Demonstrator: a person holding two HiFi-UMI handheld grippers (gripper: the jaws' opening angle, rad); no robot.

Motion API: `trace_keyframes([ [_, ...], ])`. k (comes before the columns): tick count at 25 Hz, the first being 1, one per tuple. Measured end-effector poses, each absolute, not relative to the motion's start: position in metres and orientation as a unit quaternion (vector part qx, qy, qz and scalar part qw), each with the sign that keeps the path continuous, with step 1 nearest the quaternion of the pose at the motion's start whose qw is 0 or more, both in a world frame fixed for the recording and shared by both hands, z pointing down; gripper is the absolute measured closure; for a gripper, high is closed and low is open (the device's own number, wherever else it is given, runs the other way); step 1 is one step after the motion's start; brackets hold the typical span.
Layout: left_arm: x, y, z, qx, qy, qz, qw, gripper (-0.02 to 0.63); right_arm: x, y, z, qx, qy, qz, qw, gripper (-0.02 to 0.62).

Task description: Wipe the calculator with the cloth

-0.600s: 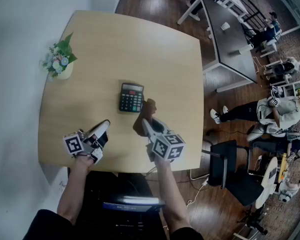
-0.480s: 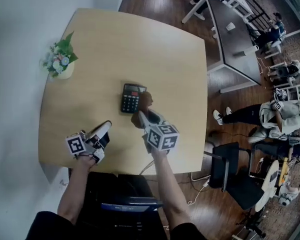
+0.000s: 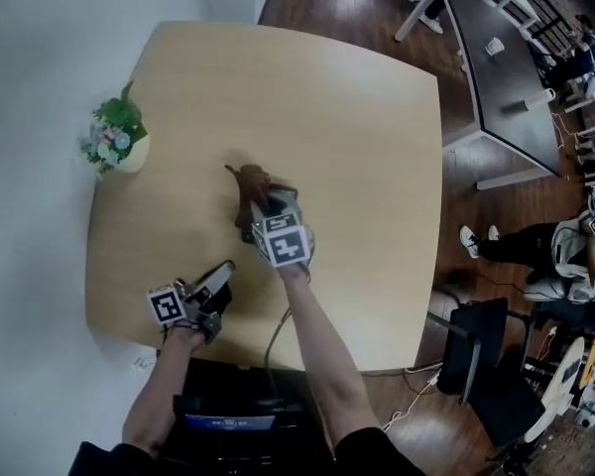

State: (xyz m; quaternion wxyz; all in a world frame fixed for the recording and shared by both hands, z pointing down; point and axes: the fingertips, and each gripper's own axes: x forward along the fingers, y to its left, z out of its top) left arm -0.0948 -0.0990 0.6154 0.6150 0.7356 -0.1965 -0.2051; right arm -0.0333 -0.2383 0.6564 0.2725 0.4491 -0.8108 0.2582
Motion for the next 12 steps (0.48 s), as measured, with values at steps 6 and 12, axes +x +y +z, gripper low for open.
trace_keyframes([
  [6, -0.072, -0.121, 0.648, 0.723, -0.207, -0.208, 0.625, 0.609, 0.067, -0.209, 0.649, 0.534, -0.748, 0.26, 0.296, 0.509],
  [12, -0.075, -0.134, 0.666, 0.711, -0.218, -0.205, 0.636, 0.607, 0.007, -0.226, 0.619, 0.485, -0.805, 0.243, 0.241, 0.509],
])
